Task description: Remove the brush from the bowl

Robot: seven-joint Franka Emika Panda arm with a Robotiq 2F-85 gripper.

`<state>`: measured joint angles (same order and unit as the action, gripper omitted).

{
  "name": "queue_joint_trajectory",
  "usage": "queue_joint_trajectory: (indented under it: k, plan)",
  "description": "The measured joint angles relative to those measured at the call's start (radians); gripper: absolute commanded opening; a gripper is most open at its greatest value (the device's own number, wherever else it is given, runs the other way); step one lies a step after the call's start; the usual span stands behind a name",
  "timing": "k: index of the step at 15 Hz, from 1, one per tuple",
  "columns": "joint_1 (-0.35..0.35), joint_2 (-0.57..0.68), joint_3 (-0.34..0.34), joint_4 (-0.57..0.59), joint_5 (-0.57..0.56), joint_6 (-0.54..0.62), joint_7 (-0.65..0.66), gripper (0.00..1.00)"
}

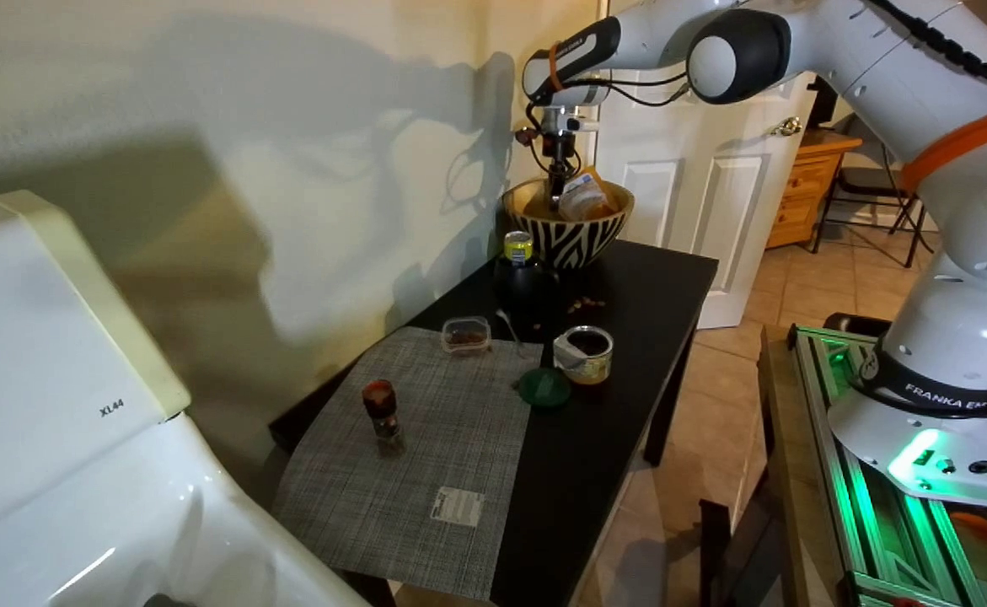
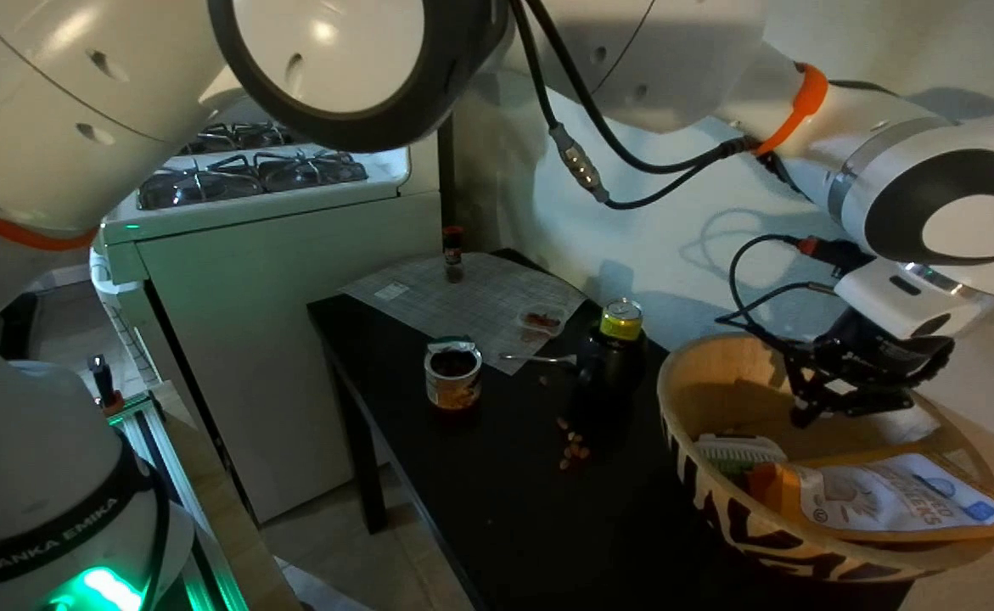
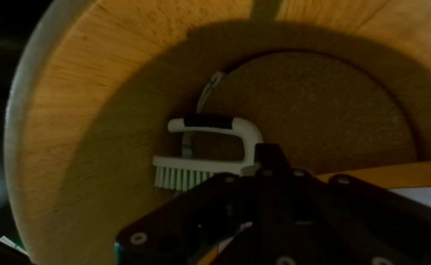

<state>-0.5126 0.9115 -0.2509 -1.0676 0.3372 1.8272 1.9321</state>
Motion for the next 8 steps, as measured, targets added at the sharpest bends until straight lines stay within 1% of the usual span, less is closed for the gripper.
queue_joint_trajectory:
  k: [1,2,3,8]
  plan:
    - [-0.006,-0.02,0.004,-0.002,0.016,0.0,-0.015,0.26]
    - [-0.009,-0.04,0.007,-0.006,0.024,0.0,-0.039,0.27]
    - [-0.008,-0.057,0.008,-0.01,0.023,0.0,-0.075,0.33]
    - [0.011,-0.08,0.009,-0.042,-0.004,0.016,-0.198,0.71]
